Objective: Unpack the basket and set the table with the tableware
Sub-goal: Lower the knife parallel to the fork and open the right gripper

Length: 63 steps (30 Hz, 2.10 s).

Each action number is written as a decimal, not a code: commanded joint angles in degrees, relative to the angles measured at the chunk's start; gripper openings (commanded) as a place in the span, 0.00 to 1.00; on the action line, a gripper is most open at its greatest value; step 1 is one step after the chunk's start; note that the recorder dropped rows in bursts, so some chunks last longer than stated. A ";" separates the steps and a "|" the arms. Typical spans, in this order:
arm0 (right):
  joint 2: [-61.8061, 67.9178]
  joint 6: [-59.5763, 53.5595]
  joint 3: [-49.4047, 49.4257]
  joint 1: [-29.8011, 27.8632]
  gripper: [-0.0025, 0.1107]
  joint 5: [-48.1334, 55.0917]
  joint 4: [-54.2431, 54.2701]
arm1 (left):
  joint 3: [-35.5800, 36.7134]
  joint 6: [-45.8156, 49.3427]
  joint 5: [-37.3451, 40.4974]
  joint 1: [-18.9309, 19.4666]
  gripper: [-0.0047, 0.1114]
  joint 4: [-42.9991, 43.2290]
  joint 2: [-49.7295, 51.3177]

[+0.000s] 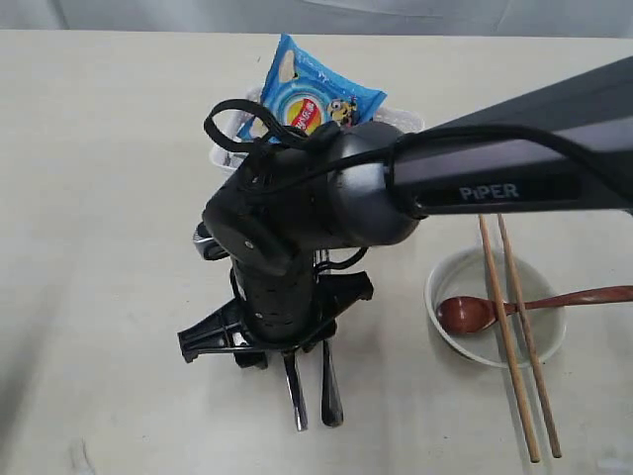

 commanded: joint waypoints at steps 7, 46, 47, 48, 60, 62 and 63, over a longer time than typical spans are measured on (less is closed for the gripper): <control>2.52 1.45 0.24 -0.10 0.02 0.39 -0.62 | 0.13 0.00 -0.13 -0.25 0.04 -0.21 -0.26; -6.01 18.85 6.10 -0.45 0.02 -4.53 -5.18 | 0.13 0.00 -0.13 -0.25 0.04 -0.21 -0.26; -6.01 18.85 6.10 -0.53 0.02 -4.53 -4.93 | 0.13 0.00 -0.13 -0.25 0.04 -0.21 -0.26; -6.01 18.85 6.10 -0.53 0.02 -4.53 -4.77 | 0.13 0.00 -0.13 -0.25 0.04 -0.21 -0.26; -5.89 19.91 7.03 -0.53 0.02 -3.30 -4.23 | 0.13 0.00 -0.13 -0.25 0.04 -0.21 -0.26; -5.63 20.27 8.19 -0.28 0.02 -5.89 -3.48 | 0.13 0.00 -0.13 -0.25 0.04 -0.21 -0.26; -5.51 20.27 9.27 -0.27 0.02 -7.77 -3.20 | 0.13 0.00 -0.13 -0.25 0.04 -0.21 -0.26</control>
